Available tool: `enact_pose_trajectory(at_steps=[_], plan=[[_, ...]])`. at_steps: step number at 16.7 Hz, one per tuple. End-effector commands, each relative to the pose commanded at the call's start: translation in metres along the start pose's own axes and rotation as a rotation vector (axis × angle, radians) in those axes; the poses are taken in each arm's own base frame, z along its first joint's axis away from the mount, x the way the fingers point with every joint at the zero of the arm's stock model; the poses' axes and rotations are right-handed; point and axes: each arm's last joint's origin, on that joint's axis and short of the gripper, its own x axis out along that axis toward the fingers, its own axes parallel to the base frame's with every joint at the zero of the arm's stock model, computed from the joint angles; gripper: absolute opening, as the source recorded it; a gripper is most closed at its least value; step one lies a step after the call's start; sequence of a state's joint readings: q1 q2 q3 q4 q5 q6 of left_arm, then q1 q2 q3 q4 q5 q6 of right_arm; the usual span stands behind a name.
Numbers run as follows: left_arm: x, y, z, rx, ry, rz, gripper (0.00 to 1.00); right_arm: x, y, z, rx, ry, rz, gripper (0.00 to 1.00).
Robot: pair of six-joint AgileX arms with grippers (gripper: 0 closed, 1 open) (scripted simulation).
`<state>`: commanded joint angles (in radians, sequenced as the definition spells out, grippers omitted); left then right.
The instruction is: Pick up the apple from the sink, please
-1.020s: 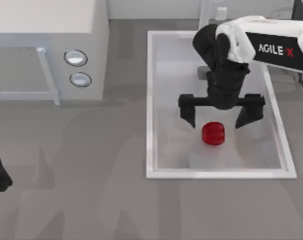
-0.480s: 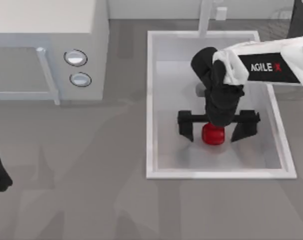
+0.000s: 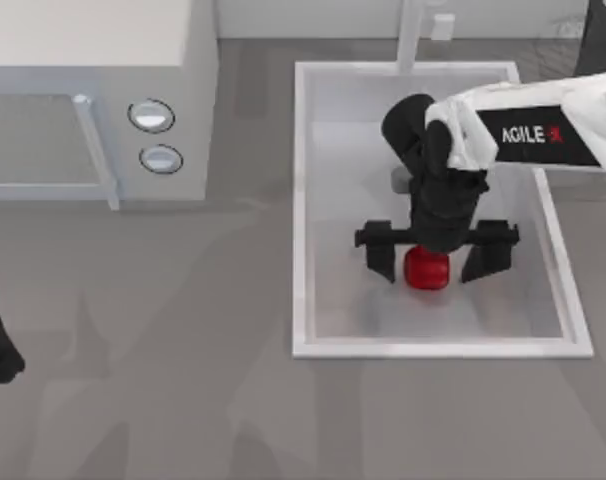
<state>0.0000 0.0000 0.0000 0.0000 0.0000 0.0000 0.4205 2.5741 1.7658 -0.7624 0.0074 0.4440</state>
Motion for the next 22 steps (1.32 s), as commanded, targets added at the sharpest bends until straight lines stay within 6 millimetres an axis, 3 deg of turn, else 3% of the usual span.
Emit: enact_pose_trajectory(at_steps=[6, 14, 15, 19, 22], plan=[[0.000, 0.000, 0.000, 0.000, 0.000, 0.000, 1.00, 0.000, 0.000, 0.000, 0.000, 0.000, 0.000, 0.02], [0.000, 0.000, 0.000, 0.000, 0.000, 0.000, 1.00, 0.000, 0.000, 0.000, 0.000, 0.000, 0.000, 0.00], [0.000, 0.000, 0.000, 0.000, 0.000, 0.000, 1.00, -0.028, 0.000, 0.005, -0.005, -0.049, 0.000, 0.00], [0.000, 0.000, 0.000, 0.000, 0.000, 0.000, 1.00, -0.037, 0.004, 0.011, -0.005, -0.037, -0.005, 0.00], [0.000, 0.000, 0.000, 0.000, 0.000, 0.000, 1.00, -0.066, 0.011, 0.024, -0.005, -0.022, -0.012, 0.00]])
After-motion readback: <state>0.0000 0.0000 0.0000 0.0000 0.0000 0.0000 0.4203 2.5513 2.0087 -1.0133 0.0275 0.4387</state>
